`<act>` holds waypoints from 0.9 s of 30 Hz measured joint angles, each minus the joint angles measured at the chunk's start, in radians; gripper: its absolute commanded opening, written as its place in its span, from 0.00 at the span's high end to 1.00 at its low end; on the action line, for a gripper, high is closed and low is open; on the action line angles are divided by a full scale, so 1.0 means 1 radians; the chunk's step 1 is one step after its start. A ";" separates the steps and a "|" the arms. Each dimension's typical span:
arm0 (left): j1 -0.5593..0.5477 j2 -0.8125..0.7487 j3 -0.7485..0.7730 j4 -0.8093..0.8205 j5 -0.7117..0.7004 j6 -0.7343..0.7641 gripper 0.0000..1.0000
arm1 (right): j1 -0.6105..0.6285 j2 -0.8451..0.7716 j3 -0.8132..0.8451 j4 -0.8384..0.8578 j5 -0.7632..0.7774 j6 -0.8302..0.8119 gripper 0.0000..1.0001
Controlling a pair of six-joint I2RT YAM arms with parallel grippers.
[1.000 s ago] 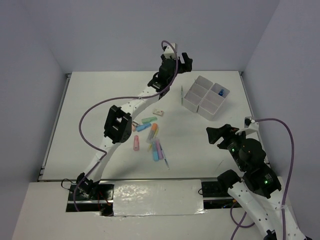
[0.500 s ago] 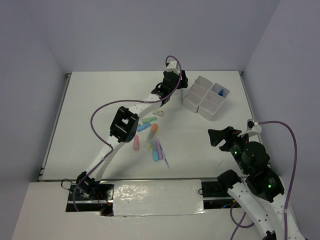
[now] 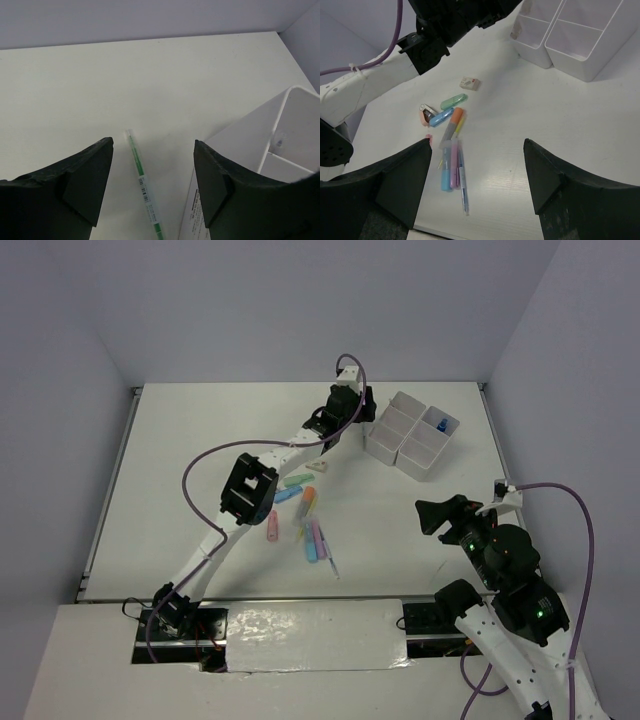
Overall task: Sort the stationery into containers
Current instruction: Pick up the pen from the center of the board.
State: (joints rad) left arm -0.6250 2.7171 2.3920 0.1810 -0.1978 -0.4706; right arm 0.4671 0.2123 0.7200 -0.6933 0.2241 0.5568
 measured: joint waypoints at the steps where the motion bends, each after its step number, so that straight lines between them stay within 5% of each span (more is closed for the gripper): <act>1: 0.000 0.003 0.001 -0.001 0.009 0.001 0.22 | 0.000 0.000 0.000 -0.002 0.000 0.000 0.19; 27: -0.010 0.032 0.034 -0.243 0.043 0.001 0.25 | 0.000 -0.047 0.018 -0.018 -0.038 0.017 0.19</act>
State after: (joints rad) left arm -0.6350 2.7495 2.4256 -0.0616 -0.1543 -0.4694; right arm 0.4671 0.1650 0.7376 -0.7109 0.1860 0.5735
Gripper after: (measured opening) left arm 0.757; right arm 0.812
